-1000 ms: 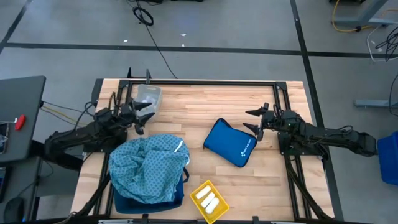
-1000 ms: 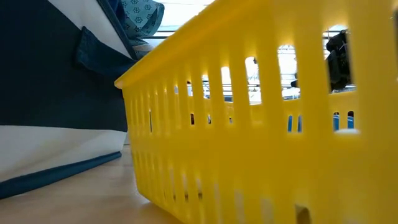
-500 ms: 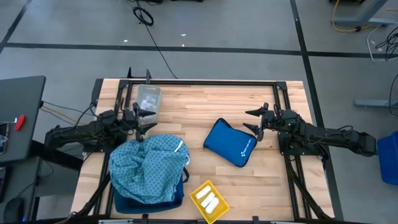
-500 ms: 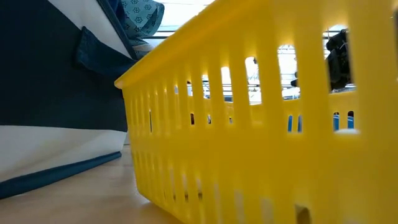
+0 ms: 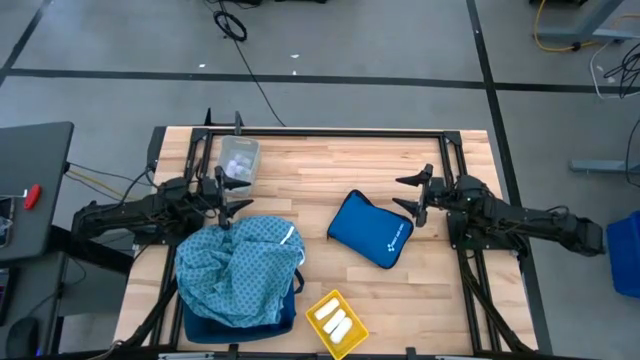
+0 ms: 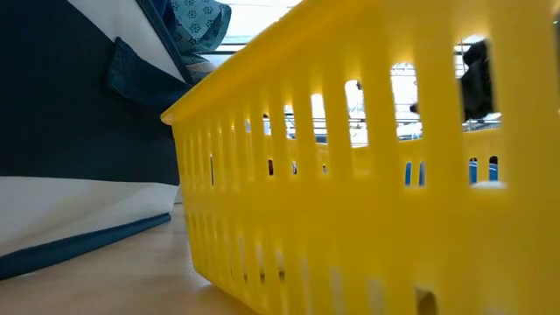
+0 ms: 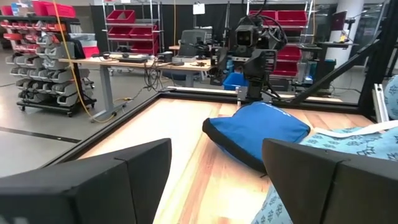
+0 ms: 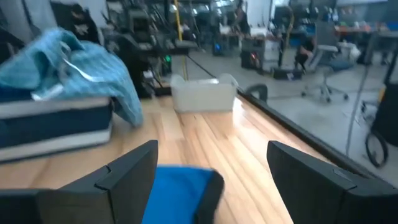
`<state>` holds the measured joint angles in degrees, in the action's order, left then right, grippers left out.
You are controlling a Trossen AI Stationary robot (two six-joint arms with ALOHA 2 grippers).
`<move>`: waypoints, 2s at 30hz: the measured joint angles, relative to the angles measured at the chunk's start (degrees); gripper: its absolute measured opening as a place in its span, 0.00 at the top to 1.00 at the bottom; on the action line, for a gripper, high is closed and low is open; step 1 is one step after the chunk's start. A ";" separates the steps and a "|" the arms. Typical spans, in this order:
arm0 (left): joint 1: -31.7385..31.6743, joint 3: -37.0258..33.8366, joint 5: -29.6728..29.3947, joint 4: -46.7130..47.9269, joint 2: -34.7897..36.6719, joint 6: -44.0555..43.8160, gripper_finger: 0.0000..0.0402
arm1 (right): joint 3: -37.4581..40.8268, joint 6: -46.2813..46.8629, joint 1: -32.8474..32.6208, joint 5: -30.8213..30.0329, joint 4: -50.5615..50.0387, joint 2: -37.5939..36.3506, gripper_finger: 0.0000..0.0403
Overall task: Pick & place medical supplies in basket/bin
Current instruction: Return to Home Position
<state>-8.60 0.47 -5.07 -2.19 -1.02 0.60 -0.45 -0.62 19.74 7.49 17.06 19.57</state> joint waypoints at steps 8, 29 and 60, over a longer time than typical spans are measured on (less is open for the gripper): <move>0.00 0.00 0.18 0.17 0.00 -0.34 0.36 | -0.01 2.92 3.73 -2.71 -4.74 -2.35 0.23; 0.00 -0.02 -0.75 0.22 -1.64 0.19 0.36 | -0.01 5.35 3.71 -5.75 -8.97 -2.69 0.23; 0.00 -0.06 -0.89 0.28 -1.64 -0.59 0.36 | 0.00 -3.03 -21.93 -24.71 -5.40 -2.70 0.23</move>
<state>-8.60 0.41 -5.96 -1.91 -2.66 0.01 -0.45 -3.65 -2.19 -17.23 11.66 16.86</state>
